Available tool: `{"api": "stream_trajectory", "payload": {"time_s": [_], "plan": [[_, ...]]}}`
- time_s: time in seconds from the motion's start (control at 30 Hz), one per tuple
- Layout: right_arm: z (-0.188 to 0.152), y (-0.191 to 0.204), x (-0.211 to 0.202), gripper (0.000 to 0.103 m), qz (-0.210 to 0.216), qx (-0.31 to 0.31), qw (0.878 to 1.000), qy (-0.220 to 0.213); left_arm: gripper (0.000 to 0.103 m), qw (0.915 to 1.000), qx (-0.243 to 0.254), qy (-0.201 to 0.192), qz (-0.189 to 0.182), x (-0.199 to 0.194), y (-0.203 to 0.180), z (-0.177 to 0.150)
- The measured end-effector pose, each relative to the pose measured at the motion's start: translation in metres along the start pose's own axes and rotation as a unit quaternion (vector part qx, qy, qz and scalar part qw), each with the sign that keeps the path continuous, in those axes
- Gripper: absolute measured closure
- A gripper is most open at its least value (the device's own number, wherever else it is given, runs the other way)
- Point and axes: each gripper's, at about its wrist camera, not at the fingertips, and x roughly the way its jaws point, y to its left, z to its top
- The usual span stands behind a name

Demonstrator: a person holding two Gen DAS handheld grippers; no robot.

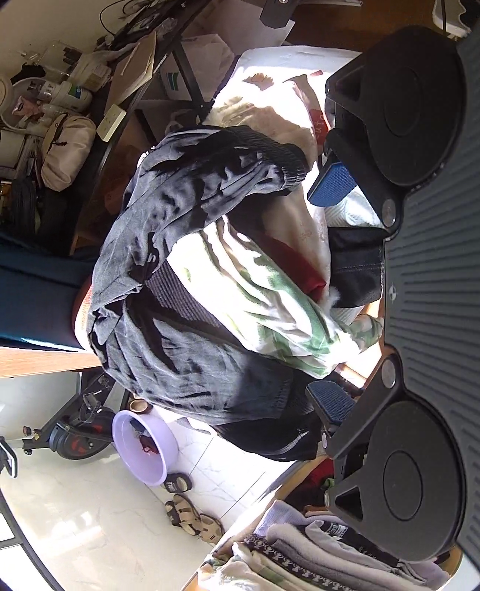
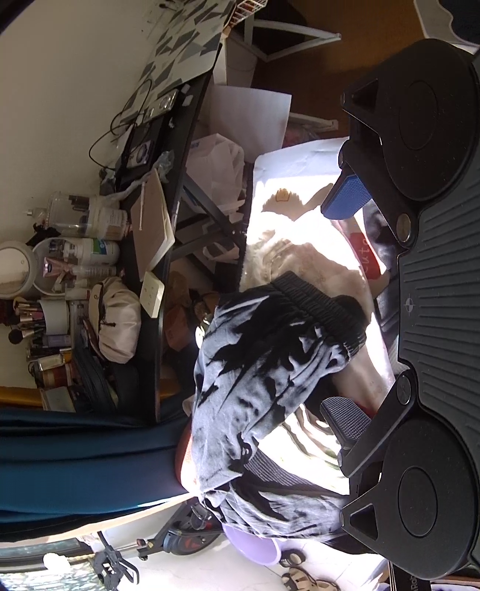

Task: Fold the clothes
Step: 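Lower both grippers onto the black garment atop the clothes pile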

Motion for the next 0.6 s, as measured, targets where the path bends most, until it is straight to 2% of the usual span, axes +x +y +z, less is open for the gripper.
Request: {"api": "stream_trajectory", "payload": {"time_s": [0.1,0.23,0.3,0.43,0.53,0.6], "plan": [[0.008,-0.011,0.008,0.001,-0.002,0.019,1.0,-0.013,0.0,0.9988,0.007,-0.045,0.017,-0.002,0.007,0.019],[0.025,-0.029,0.023,0.001,0.014,0.053,0.998,-0.025,0.0,0.9944,-0.011,-0.098,0.038,-0.001,0.028,0.044],[0.034,-0.036,0.032,0.001,0.014,0.052,0.998,-0.031,0.0,0.9882,-0.018,-0.138,0.065,-0.001,0.037,0.055],[0.054,-0.047,0.059,0.001,0.014,0.038,0.998,-0.048,0.0,0.9739,-0.031,-0.188,0.123,0.002,0.05,0.07],[0.067,-0.054,0.084,0.001,0.028,0.035,0.998,-0.051,0.0,0.9674,-0.032,-0.202,0.149,0.01,0.055,0.08],[0.073,-0.058,0.104,0.001,0.054,0.027,0.997,-0.048,0.0,0.9692,-0.026,-0.188,0.157,0.023,0.055,0.087]]}}
